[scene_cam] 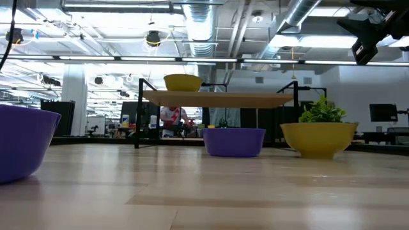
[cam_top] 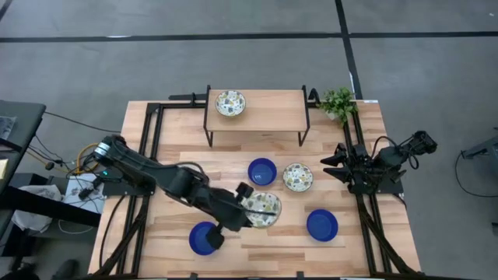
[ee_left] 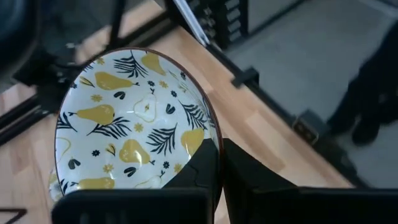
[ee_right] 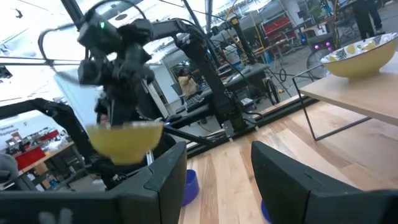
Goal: Pick & Place Mini bowls
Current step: Stack the bottom white bowl on top of the white bowl on the shelf
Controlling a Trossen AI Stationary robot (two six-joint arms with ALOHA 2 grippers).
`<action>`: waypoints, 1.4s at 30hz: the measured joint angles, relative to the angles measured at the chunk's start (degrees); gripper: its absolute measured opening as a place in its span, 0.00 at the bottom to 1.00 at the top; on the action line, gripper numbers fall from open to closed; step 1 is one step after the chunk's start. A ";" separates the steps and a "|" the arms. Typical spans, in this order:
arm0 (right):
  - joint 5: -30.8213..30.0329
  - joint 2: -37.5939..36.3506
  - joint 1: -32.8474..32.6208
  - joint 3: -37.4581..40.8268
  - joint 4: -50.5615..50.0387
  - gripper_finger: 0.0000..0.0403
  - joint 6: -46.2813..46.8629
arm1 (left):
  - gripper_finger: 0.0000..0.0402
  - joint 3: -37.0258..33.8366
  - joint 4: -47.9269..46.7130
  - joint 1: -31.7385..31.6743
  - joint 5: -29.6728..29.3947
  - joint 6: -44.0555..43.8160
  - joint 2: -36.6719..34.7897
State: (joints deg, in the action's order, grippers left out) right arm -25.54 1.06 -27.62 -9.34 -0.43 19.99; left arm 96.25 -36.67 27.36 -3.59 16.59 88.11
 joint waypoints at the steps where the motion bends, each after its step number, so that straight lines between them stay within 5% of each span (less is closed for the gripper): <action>1: 0.00 0.00 0.00 0.00 0.00 0.42 0.00 | 0.02 0.02 0.32 -0.21 -0.15 -1.27 -0.69; 27: -0.01 0.00 -0.02 0.01 0.00 0.42 0.02 | 0.02 0.04 8.60 -0.48 -2.85 -37.85 -9.71; 42: -0.01 0.00 -0.02 0.00 0.00 0.42 0.02 | 0.02 0.10 12.00 -0.47 -2.41 -40.12 -9.90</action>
State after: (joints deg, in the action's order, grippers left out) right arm -25.55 1.06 -27.64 -9.34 -0.43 20.01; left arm 96.35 -24.67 26.89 -6.00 -23.53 78.21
